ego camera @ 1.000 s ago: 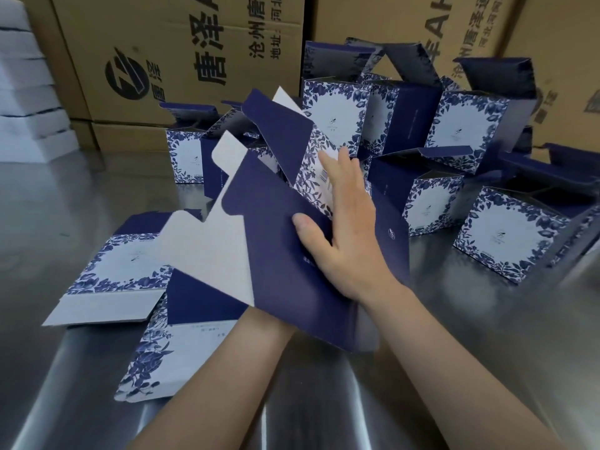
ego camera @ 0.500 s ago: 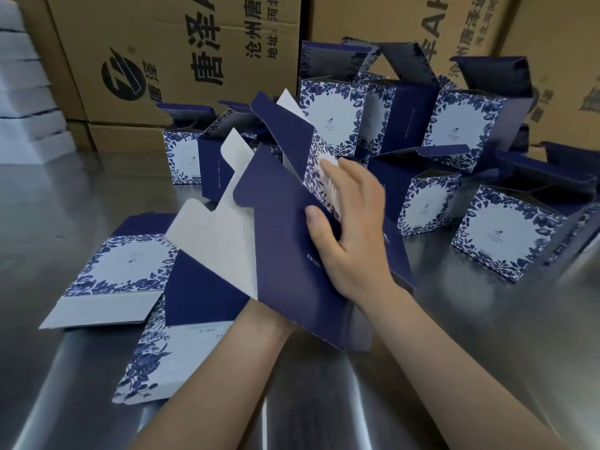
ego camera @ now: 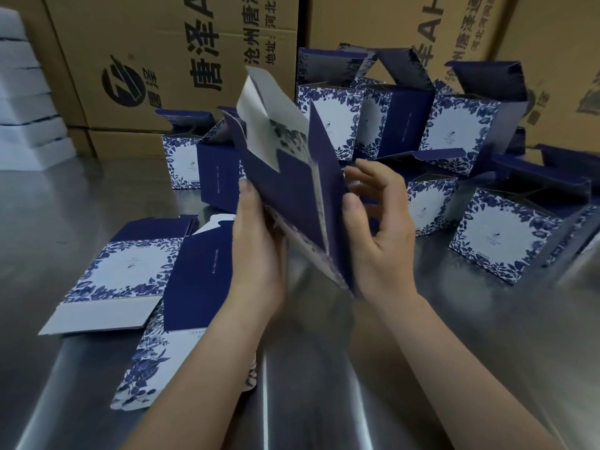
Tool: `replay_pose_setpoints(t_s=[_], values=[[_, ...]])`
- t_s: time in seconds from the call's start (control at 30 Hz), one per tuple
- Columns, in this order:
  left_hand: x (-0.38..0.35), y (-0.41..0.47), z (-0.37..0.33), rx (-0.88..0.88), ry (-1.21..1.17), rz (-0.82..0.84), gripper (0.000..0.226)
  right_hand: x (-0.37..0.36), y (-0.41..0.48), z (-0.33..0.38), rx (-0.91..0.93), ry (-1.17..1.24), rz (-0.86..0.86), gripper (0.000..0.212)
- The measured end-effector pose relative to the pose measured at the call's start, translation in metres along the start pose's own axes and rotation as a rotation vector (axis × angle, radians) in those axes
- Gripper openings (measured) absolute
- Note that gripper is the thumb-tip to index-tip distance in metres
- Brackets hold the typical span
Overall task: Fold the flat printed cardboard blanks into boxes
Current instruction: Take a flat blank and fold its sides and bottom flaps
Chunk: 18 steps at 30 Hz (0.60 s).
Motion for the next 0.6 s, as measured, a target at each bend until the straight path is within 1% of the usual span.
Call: replay_pose_setpoints(t_s=[0.1, 0.2, 0.27, 0.33, 0.43, 0.47, 0.53, 0.6], values=[[0.01, 0.003, -0.005, -0.078, 0.094, -0.051, 0.065, 0.0, 0.001, -0.002, -0.012, 0.201, 0.135, 0.046], [0.016, 0.004, -0.006, -0.125, 0.209, -0.071, 0.077, 0.0, 0.003, -0.004, -0.074, 0.324, 0.249, 0.084], [0.018, 0.004, -0.005, -0.159, 0.279, -0.06, 0.078, 0.001, 0.004, -0.003, -0.117, 0.363, 0.285, 0.097], [0.02, 0.004, -0.004, -0.206, 0.353, -0.05, 0.07, 0.004, 0.006, -0.005, -0.132, 0.388, 0.293, 0.099], [0.017, 0.001, -0.006, -0.294, 0.463, -0.02, 0.038, 0.009, 0.009, -0.009, -0.162, 0.434, 0.295, 0.096], [0.015, -0.001, -0.006, -0.309, 0.512, -0.005, 0.03, 0.011, 0.01, -0.011, -0.167, 0.448, 0.286, 0.092], [0.013, -0.004, -0.008, -0.346, 0.596, 0.025, 0.029, 0.014, 0.011, -0.015, -0.162, 0.476, 0.253, 0.077], [0.012, -0.005, -0.009, -0.385, 0.632, 0.079, 0.031, 0.017, 0.012, -0.018, -0.156, 0.502, 0.207, 0.063]])
Point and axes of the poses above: each hand's wrist, its own y-axis towards the middle knuckle, its own x-axis out of the back of the hand, z = x × y, the point moved 2 cm from there along y, towards the middle knuckle, and after that the axes turned 12 degrees about z, right-handed, at the moved point
